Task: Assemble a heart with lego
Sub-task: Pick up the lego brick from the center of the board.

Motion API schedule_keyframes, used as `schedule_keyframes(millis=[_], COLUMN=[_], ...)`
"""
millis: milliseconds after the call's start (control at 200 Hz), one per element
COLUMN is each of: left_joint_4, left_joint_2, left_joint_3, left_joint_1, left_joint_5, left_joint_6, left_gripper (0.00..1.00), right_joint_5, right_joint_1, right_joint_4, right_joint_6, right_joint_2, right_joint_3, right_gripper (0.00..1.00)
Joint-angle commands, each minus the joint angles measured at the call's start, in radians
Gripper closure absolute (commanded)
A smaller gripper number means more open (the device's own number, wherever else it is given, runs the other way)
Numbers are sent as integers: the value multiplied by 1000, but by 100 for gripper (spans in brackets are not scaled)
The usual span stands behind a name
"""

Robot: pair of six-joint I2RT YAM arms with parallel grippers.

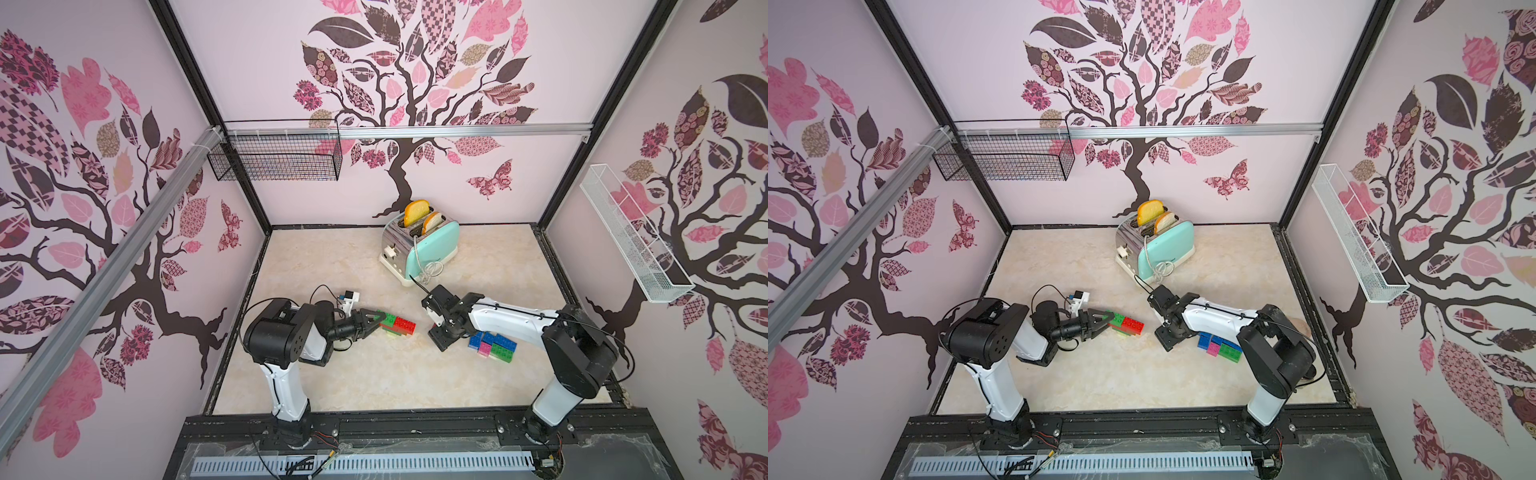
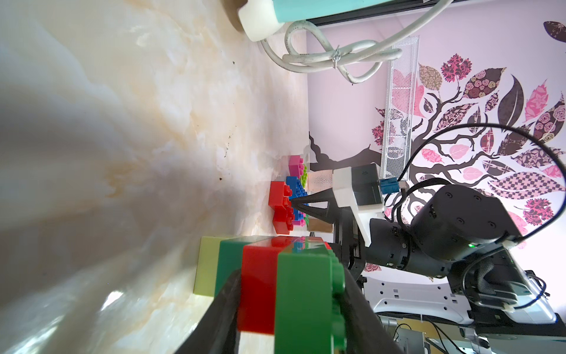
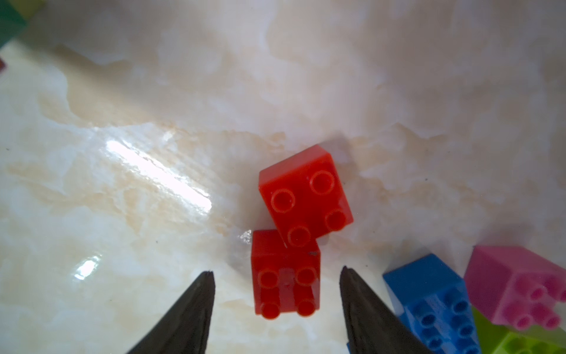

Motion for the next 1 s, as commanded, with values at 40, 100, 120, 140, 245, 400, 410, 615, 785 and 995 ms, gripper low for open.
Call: schedule_keyframes(millis=[40,100,120,140,245,400,410,615,785,995], left_joint_4=[-21,-20,-20,-21,-21,-21,-21,-22,-22,-22], left_joint_2=[-8,-8,-8,-8,-11,-12,-11,-13,-11,-8], left_joint_3=[-9,-11,-11,-10,-10,-11,-11,-11,-10,-7], left_joint_1=[5,5,5,5,5,5,5,5,5,5], left_joint_5=[-17,-17,-17,-17,-17,-17,-16,-17,-16,-18], left_joint_6=[14,14,13,13,15,16,16,16,18,16], left_gripper=[66,66,66,66,66,66,66,66,66,66], right_joint_5=[-8,-6,-5,-5,-16,-31,-32,-37,-60,-150], right_joint_1=[-8,-8,-9,-10,-11,-11,-10,-10,-8,-5], right_joint_4=[5,3,2,0,-5,-9,-10,-16,-40,-149], right_joint_6=[-3,-2,-4,-6,-12,-16,-16,-18,-16,-59], right_joint_2=[10,13,14,16,24,32,33,30,-35,-124], right_joint_3=[32,32,33,35,38,44,44,43,53,174], right_gripper=[44,49,49,51,54,61,61,71,77,80])
